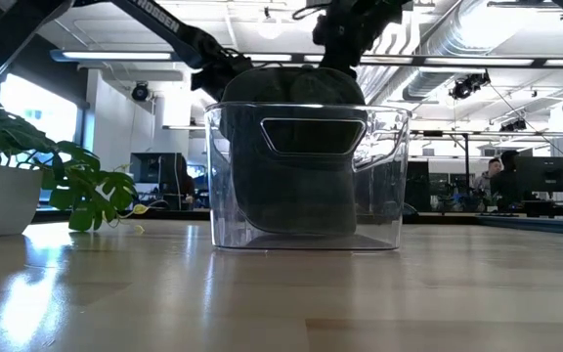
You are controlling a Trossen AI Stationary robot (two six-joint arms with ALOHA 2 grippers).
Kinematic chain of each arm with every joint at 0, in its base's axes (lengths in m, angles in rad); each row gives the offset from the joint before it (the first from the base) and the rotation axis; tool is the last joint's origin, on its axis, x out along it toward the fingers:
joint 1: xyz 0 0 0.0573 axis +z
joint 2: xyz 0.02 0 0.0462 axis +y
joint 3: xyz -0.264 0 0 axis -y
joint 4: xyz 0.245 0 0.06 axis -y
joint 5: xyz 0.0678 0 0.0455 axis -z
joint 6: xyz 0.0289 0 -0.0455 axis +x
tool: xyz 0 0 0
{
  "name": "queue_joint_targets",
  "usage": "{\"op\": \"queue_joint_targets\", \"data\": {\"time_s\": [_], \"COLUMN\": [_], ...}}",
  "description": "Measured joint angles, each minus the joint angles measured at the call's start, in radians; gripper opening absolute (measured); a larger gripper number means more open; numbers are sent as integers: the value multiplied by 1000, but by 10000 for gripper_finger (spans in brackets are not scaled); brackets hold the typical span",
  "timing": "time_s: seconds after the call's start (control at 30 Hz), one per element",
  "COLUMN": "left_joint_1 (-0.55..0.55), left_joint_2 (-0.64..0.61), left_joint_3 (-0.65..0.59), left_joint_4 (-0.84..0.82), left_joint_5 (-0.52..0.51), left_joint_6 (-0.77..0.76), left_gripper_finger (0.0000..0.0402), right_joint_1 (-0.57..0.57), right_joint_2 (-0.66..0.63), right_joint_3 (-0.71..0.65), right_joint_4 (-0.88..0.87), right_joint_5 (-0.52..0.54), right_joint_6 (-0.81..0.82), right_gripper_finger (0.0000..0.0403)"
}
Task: Pick & Place hat
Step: Put the red cap into the top transparent bin
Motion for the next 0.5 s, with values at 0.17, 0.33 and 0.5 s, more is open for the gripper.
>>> {"op": "queue_joint_targets", "data": {"time_s": [0.17,0.33,0.5], "left_joint_1": [7,14,26], "left_joint_2": [10,9,2], "left_joint_3": [0,1,79], "left_joint_4": [-6,-1,-73], "left_joint_5": [26,27,-15], "left_joint_6": [16,4,-28], "left_gripper_finger": [0,0,0], "right_joint_1": [55,91,93], "right_joint_2": [2,29,110], "right_joint_3": [0,1,1], "right_joint_4": [25,110,117], "right_joint_5": [85,271,256], "right_joint_6": [-125,-173,-240], "right_gripper_finger": [170,259,277]}}
